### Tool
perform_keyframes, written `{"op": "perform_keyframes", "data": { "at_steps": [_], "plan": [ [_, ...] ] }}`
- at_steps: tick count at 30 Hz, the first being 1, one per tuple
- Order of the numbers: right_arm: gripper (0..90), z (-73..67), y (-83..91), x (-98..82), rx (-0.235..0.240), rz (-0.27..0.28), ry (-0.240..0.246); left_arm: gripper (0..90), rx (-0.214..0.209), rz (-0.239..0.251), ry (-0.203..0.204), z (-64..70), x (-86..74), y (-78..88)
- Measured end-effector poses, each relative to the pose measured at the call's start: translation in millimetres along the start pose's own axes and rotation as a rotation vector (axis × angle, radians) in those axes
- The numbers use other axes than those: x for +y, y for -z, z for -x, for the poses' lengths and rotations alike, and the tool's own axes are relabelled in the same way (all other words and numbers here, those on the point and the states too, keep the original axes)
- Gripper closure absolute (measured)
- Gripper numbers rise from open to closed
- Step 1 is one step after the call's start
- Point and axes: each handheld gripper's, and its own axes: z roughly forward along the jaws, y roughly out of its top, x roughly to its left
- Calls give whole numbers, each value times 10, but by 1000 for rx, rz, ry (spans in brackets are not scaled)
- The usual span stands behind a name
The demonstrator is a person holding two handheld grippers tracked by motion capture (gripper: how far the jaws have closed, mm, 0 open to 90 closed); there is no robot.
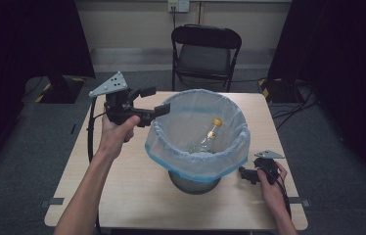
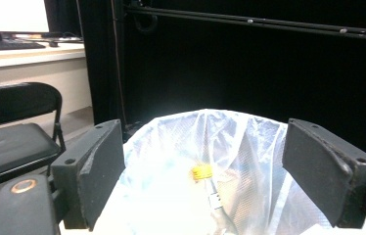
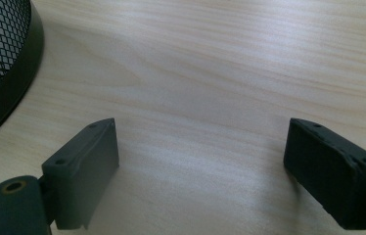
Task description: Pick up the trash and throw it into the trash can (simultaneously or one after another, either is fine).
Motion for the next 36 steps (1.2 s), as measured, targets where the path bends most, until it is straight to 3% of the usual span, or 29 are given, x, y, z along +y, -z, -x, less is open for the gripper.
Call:
{"op": "perform_keyframes", "data": {
  "at_steps": [8, 18, 36],
  "plan": [
    [122, 0, 0, 0, 0, 0, 0, 154, 14, 7, 1, -70, -29, 136],
    [122, 0, 0, 0, 0, 0, 1, 158, 74, 0, -8, -162, -84, 285],
    [122, 0, 0, 0, 0, 0, 0, 162, 147, -34, 38, -346, -286, 537]
  ]
}}
